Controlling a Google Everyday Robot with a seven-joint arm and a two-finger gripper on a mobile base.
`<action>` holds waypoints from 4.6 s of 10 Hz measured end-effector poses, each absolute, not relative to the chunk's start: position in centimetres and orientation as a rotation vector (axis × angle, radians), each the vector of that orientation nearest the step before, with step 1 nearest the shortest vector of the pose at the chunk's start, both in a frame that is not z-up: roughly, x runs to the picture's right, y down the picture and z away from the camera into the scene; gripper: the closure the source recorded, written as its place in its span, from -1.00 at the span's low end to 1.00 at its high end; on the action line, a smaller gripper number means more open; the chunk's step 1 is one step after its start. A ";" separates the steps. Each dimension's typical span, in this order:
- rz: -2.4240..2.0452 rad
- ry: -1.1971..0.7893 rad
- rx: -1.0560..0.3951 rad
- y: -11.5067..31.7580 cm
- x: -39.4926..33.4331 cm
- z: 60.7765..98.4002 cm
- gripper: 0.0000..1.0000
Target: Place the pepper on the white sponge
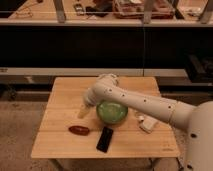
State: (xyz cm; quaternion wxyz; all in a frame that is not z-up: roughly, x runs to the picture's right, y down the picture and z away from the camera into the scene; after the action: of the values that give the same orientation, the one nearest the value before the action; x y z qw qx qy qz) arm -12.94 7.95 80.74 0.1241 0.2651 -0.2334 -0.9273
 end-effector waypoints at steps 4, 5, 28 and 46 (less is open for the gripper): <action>-2.703 -0.680 0.773 7.9 -12.9 80.7 -0.60; -2.703 -0.680 0.773 7.9 -12.9 80.7 -0.60; -2.772 -0.780 0.623 12.9 -14.7 79.2 -0.60; -2.764 -0.900 0.506 18.3 -15.7 80.2 -0.60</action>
State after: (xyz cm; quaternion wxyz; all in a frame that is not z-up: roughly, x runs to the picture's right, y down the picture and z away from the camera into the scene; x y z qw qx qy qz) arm -15.69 18.29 80.24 0.0956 0.1707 -0.3037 -0.9325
